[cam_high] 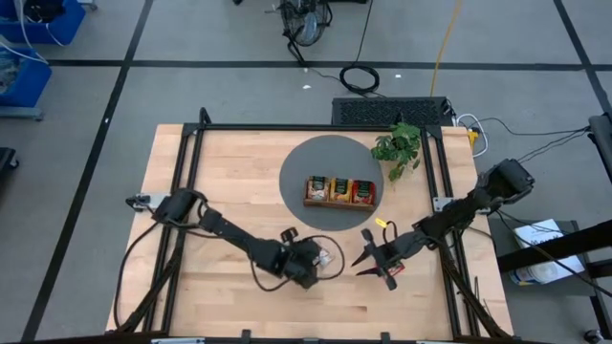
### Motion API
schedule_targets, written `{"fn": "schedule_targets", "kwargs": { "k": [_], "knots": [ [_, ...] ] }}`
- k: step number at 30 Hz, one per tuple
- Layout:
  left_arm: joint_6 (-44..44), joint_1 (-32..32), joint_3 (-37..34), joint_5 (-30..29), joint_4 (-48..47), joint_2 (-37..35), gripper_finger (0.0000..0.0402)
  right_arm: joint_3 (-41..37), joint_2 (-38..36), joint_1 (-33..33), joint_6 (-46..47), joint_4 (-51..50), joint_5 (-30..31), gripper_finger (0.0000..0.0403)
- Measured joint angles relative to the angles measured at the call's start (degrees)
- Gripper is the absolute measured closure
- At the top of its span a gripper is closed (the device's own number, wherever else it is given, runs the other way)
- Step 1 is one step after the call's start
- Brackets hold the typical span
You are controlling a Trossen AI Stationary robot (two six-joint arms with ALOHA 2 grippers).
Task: Pick & Place Tea
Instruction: Put the brown tea bag into the left section of the wooden organizer
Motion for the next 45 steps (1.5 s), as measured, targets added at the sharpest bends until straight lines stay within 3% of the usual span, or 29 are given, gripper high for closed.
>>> {"fn": "schedule_targets", "kwargs": {
  "k": [8, 19, 23, 31, 41, 45],
  "knots": [
    [6.3, 2.8, -0.1, 1.5, 7.4, 0.3, 0.0273, 0.3, 7.2, -0.9, -3.4, 5.9, 1.3, 0.0291],
    [7.5, 1.6, -0.1, 1.6, 11.5, 1.3, 0.0273, 9.3, 22.6, -2.5, -4.6, 8.0, 15.2, 0.0292],
    [7.3, 1.4, 0.0, 1.4, 11.6, 1.8, 0.0273, 11.3, 25.1, -3.1, -5.4, 7.3, 14.9, 0.0308],
    [6.5, 1.3, 0.1, 1.5, 10.5, 2.1, 0.0273, 11.9, 25.0, -2.6, -4.4, 2.2, 13.6, 0.0395],
    [9.9, 0.8, 0.4, 2.5, 8.8, -0.5, 0.0273, 11.4, 24.9, -4.2, 1.7, -5.1, 10.9, 0.0401],
    [9.5, 0.5, 0.6, -0.3, 8.1, -3.8, 0.0272, 9.2, 25.0, -4.2, 4.0, -5.1, 10.9, 0.0402]
  ]
}}
